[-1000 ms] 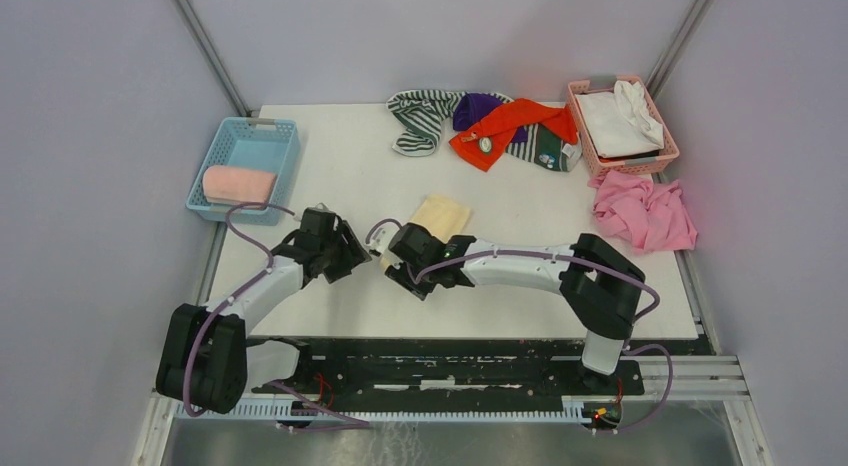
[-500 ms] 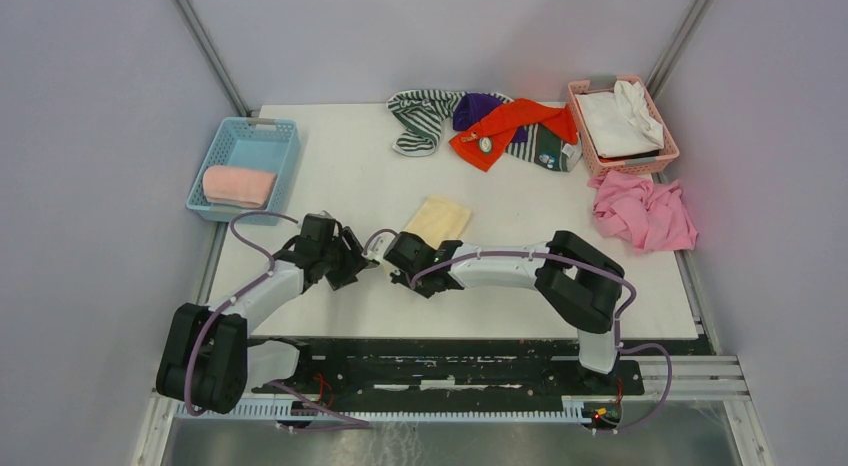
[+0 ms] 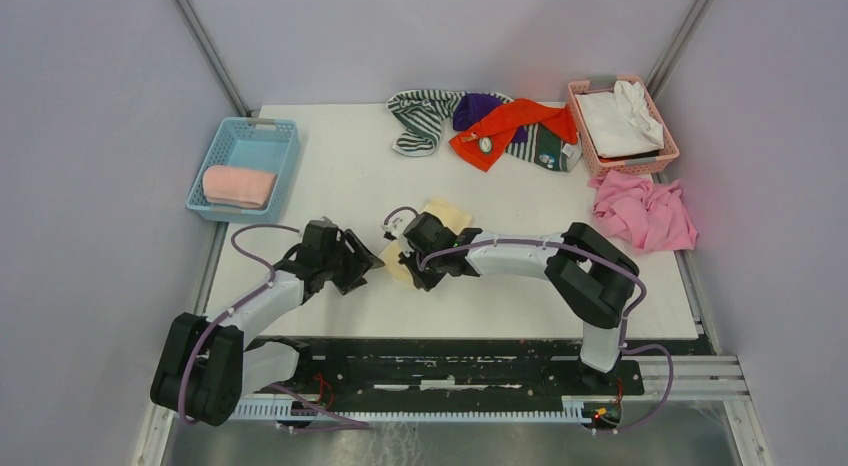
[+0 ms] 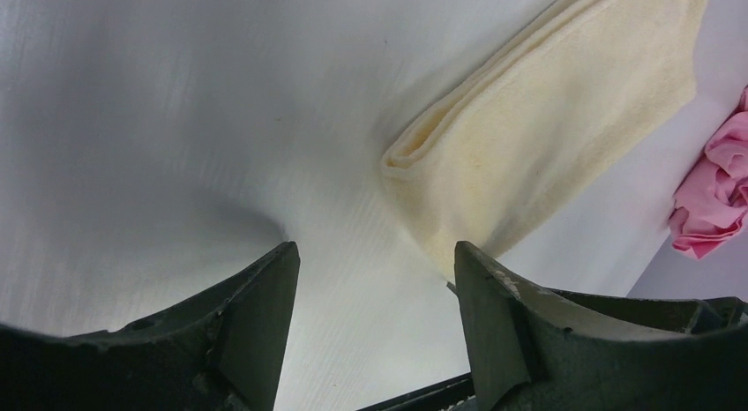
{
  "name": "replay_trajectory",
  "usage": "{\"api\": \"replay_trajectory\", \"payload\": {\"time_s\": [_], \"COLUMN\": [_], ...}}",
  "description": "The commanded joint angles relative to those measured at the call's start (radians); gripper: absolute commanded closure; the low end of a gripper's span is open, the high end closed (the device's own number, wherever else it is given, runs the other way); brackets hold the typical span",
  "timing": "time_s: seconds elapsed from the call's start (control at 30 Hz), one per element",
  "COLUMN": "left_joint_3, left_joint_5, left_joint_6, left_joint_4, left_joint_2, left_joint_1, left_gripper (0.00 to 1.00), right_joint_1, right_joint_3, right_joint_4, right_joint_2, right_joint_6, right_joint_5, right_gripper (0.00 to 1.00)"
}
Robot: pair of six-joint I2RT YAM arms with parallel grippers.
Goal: Roll the towels
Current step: Roll the towel at the center of the board.
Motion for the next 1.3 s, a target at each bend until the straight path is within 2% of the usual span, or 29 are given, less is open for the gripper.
{"api": "replay_trajectory", "payload": {"time_s": [0.0,0.23,0.37,0.47,0.77,0.83,0.9,0.93,1.03,1.13,1.27], "left_joint_3": [0.01,0.04,0.051,0.051,0.073,0.078,0.088,0.097,0.104,0.096,0.07], "left_joint_5": [-0.021,-0.057,-0.105,-0.134,-0.213,-0.223,-0.234,-0.239,-0.256,-0.269,-0.261], "left_joint_6": [-0.095,-0.14,-0.155,-0.164,-0.143,-0.132,-0.114,-0.103,-0.072,-0.056,-0.046], "left_joint_4": [0.067,0.143,0.157,0.167,0.095,0.075,0.044,0.028,-0.018,-0.054,-0.079], "left_joint_2": [0.001,0.119,0.172,0.188,0.159,0.134,0.112,0.098,0.048,-0.01,-0.078], "left_joint_1": [-0.022,-0.077,-0.085,-0.084,-0.085,-0.085,-0.085,-0.085,-0.086,-0.083,-0.078], "left_gripper": [0.28,0.31,0.38,0.47,0.89,0.93,0.91,0.87,0.7,0.48,0.33], "right_joint_1": [-0.009,-0.01,-0.011,-0.012,-0.042,-0.058,-0.077,-0.088,-0.13,-0.175,-0.224], "right_joint_3": [-0.018,-0.036,-0.046,-0.058,-0.101,-0.111,-0.122,-0.129,-0.144,-0.166,-0.178], "right_joint_4": [0.094,0.121,0.132,0.146,0.207,0.231,0.261,0.279,0.344,0.436,0.538], "right_joint_2": [-0.032,-0.027,-0.029,-0.036,-0.059,-0.06,-0.056,-0.053,-0.034,-0.002,0.047], "right_joint_6": [0.098,0.118,0.126,0.137,0.193,0.22,0.263,0.285,0.368,0.47,0.587], "right_joint_5": [-0.099,-0.084,-0.095,-0.109,-0.189,-0.228,-0.276,-0.304,-0.398,-0.487,-0.576], "right_gripper": [1.0,0.99,0.99,1.0,1.0,1.0,1.0,1.0,1.0,1.0,1.0]}}
